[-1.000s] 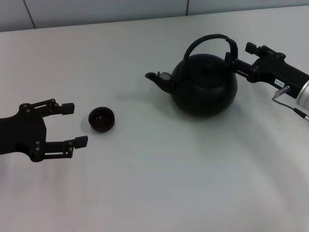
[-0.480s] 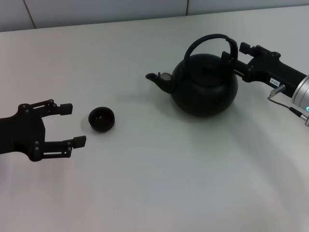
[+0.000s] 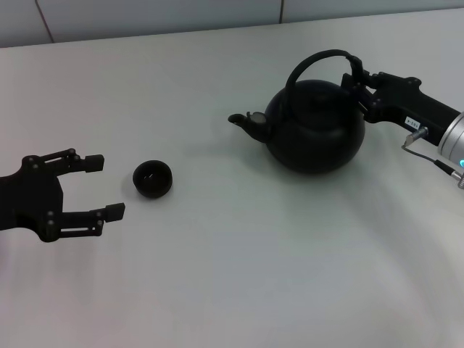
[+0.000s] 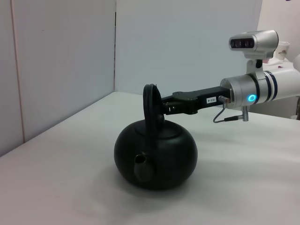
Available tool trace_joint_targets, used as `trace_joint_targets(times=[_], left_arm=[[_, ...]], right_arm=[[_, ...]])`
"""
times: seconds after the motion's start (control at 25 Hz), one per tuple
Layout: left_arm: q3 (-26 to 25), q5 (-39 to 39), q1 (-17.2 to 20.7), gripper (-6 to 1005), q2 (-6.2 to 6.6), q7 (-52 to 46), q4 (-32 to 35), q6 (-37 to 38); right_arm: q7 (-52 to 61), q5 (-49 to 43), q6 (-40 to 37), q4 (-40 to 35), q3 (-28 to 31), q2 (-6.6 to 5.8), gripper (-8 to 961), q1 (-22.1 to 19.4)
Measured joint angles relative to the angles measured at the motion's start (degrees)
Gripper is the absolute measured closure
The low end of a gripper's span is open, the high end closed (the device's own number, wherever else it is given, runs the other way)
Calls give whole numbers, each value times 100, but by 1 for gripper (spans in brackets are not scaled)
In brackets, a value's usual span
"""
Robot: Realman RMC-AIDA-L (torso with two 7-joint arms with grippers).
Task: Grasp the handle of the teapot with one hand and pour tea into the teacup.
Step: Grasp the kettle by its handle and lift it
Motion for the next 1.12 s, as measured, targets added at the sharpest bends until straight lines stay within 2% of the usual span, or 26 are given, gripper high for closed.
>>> trace_joint_targets(times=[0.16,0.4,0.8,1.12], left_arm=[[0,0,11,138,12,0,5,0],[0,0,15,137,21,0,6,0],[-8,21,20,137,15,0,0,0],[-9,32,35,138,0,0,4,1]], right_arm=[[-10,1,-4,-4,13,0,757,-1],[-12,1,-12,-2,23,0,829,-1],[-14,0,-55,-47,1,0,829,66],[-83,-33,-53,-71,-10,-8,830,378]])
